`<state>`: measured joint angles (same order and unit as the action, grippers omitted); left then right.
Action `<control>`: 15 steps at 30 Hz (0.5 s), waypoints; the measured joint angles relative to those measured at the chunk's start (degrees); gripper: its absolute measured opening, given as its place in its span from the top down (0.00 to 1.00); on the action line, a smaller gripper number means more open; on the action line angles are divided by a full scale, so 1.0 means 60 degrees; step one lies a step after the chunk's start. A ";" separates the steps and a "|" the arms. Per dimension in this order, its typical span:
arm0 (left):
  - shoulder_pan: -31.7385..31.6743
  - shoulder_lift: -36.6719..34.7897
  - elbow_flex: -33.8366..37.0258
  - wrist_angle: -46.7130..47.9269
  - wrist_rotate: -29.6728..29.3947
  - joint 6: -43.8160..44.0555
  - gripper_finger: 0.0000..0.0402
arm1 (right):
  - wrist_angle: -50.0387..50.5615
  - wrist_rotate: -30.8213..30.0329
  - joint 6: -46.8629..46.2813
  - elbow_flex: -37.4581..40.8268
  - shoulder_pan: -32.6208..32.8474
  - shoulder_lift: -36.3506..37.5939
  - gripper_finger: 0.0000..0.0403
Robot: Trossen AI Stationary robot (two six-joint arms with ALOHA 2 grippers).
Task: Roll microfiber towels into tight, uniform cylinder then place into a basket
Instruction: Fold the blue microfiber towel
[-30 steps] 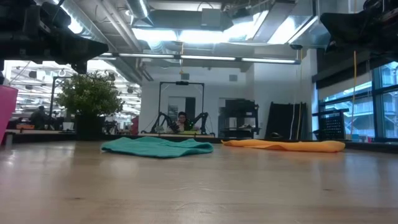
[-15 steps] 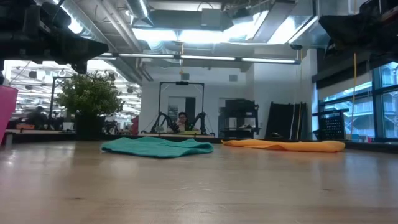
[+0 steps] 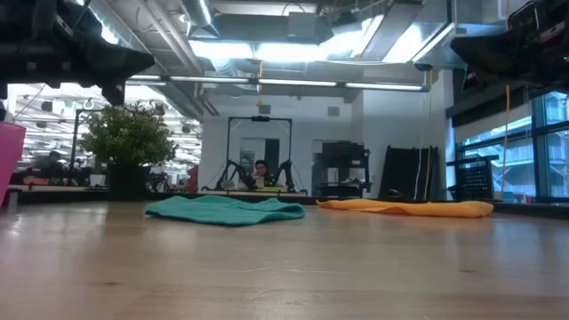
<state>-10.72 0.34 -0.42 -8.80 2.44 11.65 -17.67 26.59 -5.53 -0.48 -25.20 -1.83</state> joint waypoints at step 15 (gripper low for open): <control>0.0000 0.0000 -0.0005 -0.0771 -0.0028 0.0276 1.00 | -0.0017 -0.0022 0.0621 0.0001 0.0001 0.0000 0.97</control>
<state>-10.72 0.34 -0.45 -13.43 2.27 13.31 -17.78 26.46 -1.80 -0.48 -25.20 -1.83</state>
